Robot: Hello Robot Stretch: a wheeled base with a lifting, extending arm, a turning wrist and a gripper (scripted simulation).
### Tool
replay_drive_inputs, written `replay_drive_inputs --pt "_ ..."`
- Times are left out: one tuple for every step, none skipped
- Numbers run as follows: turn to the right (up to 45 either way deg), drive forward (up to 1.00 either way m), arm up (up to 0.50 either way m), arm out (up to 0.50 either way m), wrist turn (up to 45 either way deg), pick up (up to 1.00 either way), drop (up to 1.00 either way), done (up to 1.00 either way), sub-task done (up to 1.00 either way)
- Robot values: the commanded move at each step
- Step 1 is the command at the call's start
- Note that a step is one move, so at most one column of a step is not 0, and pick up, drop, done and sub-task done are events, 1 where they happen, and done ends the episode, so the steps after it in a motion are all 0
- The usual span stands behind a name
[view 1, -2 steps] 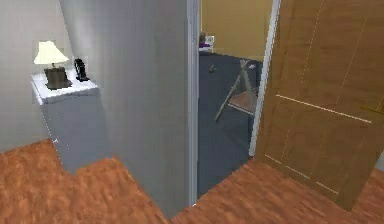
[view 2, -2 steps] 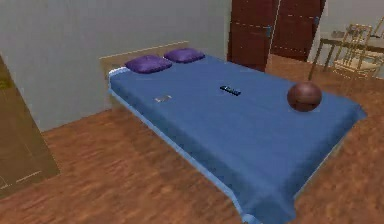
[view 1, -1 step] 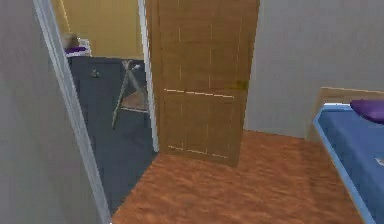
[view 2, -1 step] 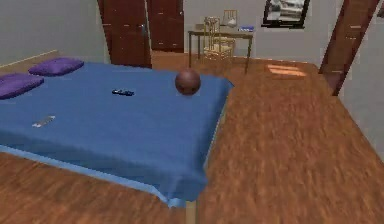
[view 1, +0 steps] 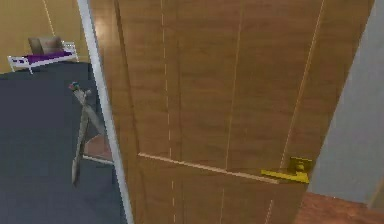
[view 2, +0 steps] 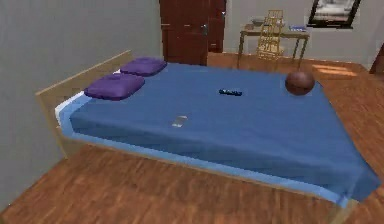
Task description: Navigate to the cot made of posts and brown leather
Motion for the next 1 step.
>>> replay_drive_inputs --pt "21.0 0.00 0.00 0.00 0.0 0.00 0.00 0.00 0.00"
